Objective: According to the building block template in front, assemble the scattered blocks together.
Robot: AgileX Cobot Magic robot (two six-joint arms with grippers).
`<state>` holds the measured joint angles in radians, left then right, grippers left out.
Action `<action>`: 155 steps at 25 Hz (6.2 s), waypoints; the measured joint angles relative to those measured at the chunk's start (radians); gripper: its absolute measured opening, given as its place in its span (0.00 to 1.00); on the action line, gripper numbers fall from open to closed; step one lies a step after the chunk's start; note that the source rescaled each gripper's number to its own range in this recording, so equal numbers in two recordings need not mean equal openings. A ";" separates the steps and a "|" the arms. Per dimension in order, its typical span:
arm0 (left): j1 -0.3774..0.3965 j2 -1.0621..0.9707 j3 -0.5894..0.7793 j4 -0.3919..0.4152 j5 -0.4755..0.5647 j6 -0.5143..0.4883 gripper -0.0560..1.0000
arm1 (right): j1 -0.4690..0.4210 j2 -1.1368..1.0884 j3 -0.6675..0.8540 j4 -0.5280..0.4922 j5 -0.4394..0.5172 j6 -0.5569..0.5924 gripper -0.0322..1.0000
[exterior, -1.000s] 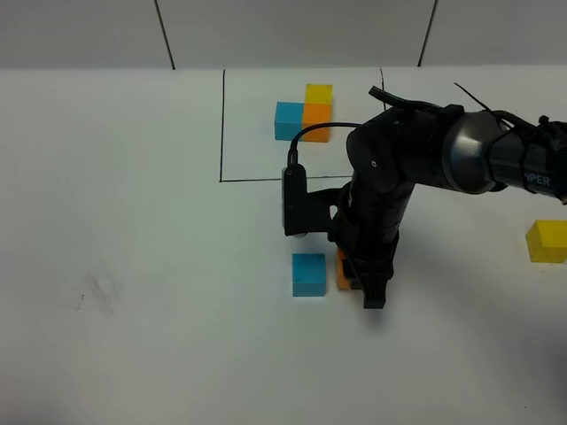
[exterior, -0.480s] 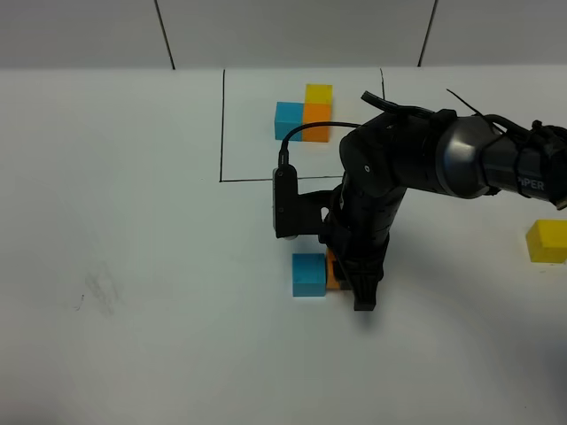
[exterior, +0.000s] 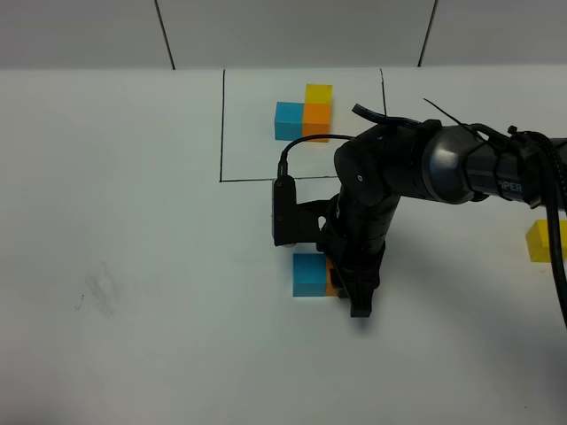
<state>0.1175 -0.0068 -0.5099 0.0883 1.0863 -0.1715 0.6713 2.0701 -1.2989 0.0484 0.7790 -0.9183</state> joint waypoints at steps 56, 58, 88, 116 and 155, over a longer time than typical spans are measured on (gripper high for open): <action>0.000 0.000 0.000 0.000 0.000 0.000 0.76 | -0.685 -0.174 0.186 -0.133 -0.040 1.029 0.83; 0.000 0.000 0.000 0.000 0.000 0.000 0.76 | -0.687 -0.153 0.187 -0.131 -0.052 1.028 0.82; 0.000 0.000 0.000 0.000 0.000 0.000 0.76 | -0.338 -0.235 0.064 -0.127 -0.051 1.424 0.05; 0.000 0.000 0.000 0.000 0.000 0.000 0.76 | 0.010 -0.005 -0.188 -0.285 0.111 1.830 0.05; 0.000 0.000 0.000 0.000 0.000 -0.002 0.76 | 0.050 0.103 -0.192 -0.265 0.112 1.881 0.05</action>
<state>0.1175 -0.0068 -0.5099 0.0883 1.0863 -0.1737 0.7213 2.1732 -1.4910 -0.2165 0.8913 0.9624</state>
